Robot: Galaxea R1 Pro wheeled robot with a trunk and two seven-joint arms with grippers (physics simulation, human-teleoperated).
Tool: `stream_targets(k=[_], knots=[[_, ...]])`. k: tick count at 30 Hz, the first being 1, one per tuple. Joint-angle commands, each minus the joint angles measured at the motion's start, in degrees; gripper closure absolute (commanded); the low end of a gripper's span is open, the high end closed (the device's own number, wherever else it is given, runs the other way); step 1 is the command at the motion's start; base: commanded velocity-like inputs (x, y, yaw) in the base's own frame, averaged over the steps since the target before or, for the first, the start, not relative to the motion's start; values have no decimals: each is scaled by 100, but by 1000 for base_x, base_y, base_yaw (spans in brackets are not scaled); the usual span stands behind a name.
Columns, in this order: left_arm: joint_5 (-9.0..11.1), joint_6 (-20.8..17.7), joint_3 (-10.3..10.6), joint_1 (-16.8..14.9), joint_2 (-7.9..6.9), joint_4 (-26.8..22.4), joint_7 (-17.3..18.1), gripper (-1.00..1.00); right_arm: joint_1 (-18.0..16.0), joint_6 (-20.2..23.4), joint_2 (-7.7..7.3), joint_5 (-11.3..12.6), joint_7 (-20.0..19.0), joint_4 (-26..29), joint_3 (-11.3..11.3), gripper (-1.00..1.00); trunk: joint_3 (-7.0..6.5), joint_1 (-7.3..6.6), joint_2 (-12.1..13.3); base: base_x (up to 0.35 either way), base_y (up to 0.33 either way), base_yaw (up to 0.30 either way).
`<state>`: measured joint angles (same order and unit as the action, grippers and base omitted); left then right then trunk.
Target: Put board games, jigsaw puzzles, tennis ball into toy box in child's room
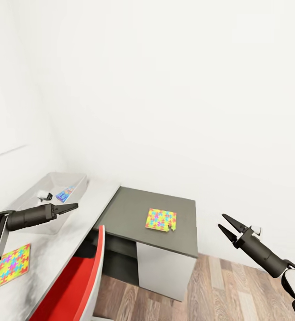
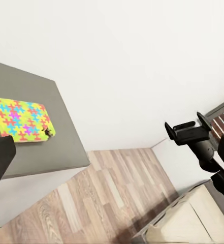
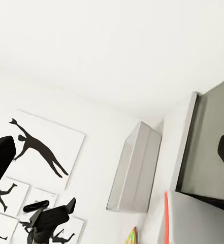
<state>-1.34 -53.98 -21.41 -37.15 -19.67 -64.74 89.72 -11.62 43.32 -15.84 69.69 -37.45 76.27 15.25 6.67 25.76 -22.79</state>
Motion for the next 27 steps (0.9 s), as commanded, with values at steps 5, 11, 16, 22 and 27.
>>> stream_targets(k=[5,11,16,22,27], knots=[[-15,-60,-3,-3,-3,-3,28,-100,-11,36,-5,18,-3,-13,10,-100,13,2,-13,-57,0,-279],[-15,-60,-3,-3,-2,-3,28,-100,-10,36,-6,18,-4,-19,12,-100,13,2,-13,-12,0,-279],[-15,-60,0,-3,-2,-3,28,-100,-10,36,-6,18,-3,-64,17,-100,13,2,-13,-2,0,-279],[-15,-60,5,-3,1,-3,28,-100,-8,36,-6,18,-7,-142,23,-100,13,2,-13,0,0,-279],[-15,-60,5,-3,0,-3,28,-100,-9,36,-6,18,-8,-159,29,-100,13,2,-13,0,0,-279]])
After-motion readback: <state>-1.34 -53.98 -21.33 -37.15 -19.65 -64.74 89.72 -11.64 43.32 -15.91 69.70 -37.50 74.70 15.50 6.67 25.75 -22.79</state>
